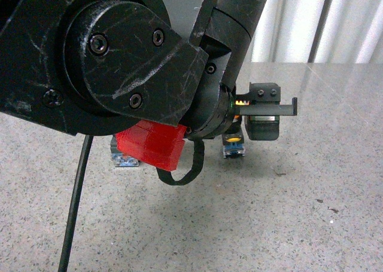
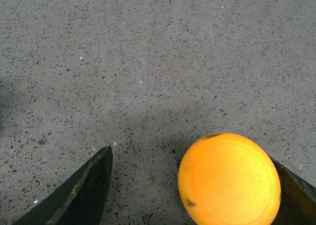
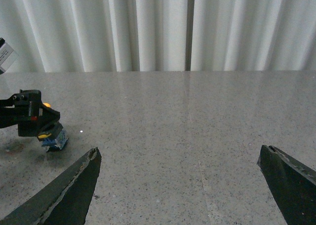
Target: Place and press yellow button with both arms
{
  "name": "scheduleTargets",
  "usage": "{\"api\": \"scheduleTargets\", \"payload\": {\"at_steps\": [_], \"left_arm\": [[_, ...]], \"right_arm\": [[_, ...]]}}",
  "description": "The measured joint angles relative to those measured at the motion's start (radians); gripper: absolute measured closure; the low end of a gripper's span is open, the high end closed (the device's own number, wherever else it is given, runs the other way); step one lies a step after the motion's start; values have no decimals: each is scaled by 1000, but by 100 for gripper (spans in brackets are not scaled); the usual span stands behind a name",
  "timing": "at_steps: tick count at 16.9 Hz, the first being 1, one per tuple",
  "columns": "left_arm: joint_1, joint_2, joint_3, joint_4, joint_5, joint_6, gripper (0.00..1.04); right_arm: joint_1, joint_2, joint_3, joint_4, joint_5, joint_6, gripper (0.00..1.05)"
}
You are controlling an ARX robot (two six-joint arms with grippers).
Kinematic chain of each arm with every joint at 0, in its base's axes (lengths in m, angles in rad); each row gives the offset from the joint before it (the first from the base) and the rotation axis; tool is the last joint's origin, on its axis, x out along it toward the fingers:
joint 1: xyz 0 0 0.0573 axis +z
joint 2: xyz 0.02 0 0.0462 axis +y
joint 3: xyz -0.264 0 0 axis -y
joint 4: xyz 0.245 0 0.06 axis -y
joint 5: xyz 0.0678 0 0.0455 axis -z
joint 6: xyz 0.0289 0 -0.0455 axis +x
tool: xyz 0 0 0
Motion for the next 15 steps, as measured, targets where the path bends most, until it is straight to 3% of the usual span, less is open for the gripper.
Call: {"api": "scheduleTargets", "payload": {"at_steps": [2,7,9,12,13,15], "left_arm": [[0,-5,7,21,3,9,6],[50,-272,-94,154,-53,135,7],[74,-473,-195,241,-111,280,7],[62,-874,-362,216,-204,535,7],[60,-959,-387,81,-262,516,16],[155,-1139,-566,36,-218,403,39]], "right_arm": [[0,0,0,0,0,0,7],[0,0,0,0,0,0,7],[0,0,0,0,0,0,7],[0,0,0,0,0,0,7],[0,0,0,0,0,0,7],[0,0,0,0,0,0,7]]}}
